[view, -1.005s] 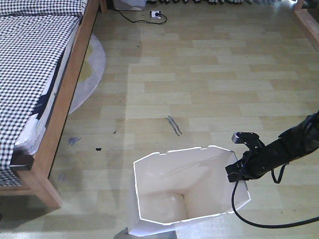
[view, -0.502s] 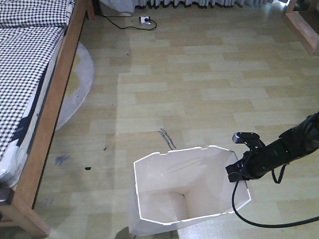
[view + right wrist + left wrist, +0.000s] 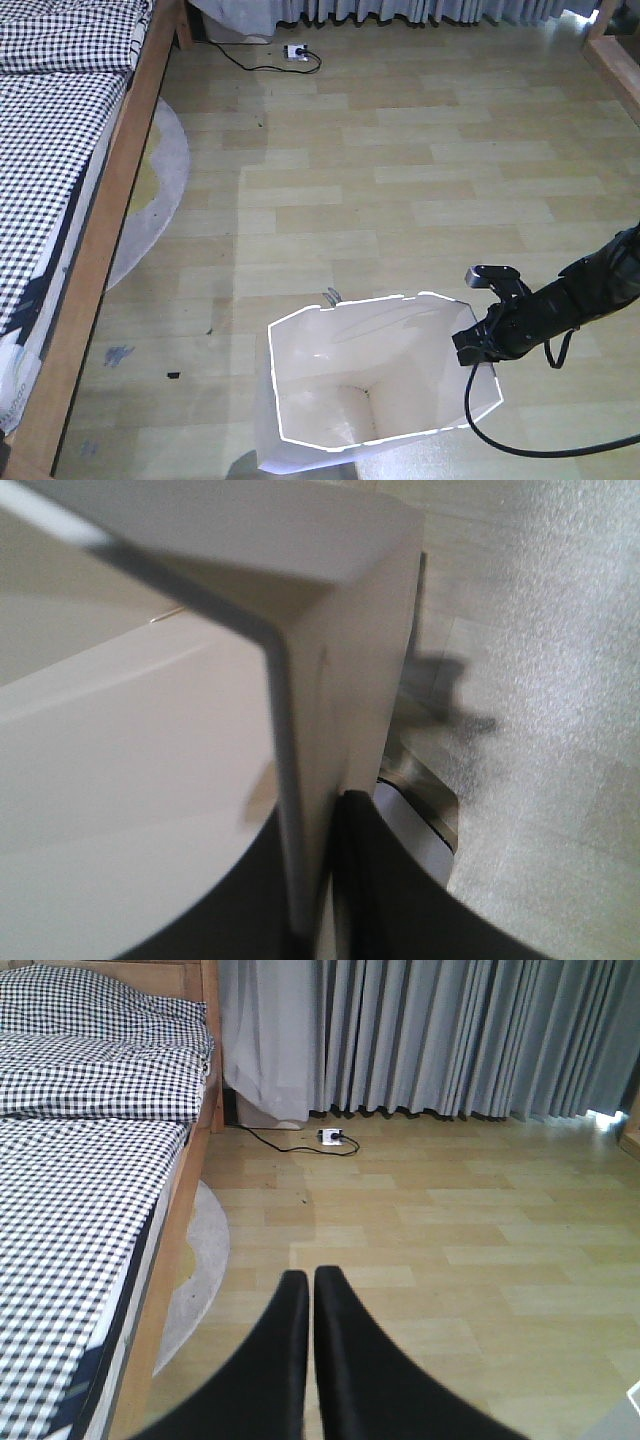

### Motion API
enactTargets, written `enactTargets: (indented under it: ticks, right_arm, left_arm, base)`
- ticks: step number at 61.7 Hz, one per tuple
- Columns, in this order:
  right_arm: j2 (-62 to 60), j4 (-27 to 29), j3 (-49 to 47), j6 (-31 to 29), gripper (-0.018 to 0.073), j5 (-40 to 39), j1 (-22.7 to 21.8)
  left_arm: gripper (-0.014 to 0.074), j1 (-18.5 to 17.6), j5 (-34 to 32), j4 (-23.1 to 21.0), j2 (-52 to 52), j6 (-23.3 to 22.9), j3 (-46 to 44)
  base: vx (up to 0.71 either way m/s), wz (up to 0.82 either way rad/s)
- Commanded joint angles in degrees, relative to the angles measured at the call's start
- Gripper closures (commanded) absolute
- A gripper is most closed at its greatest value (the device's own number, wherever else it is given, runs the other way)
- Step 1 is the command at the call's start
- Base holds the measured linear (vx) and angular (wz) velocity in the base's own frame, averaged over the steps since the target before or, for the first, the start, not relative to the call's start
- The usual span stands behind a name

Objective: Move trash bin to bedside with robot
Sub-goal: 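Drive along the bed holding the bin with the right gripper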

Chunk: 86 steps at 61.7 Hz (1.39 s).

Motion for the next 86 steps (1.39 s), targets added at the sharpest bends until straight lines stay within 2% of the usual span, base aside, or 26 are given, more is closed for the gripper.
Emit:
enactTargets:
  ticks: [1,86]
  right_arm:
    - [-4.17,3.06,-0.59,-0.35,0.0564,11.6,-0.11]
    - [-4.17,3.06,-0.59,-0.35,0.0564,11.6,-0.11]
  left_arm:
    - [0.0602,-0.36,-3.96,-0.25,-0.8,-0.32,1.07]
    - [0.0602,-0.36,-3.96,-0.25,-0.8,-0.32,1.07]
  base:
    - [0.24,0.04]
    - [0.24,0.0]
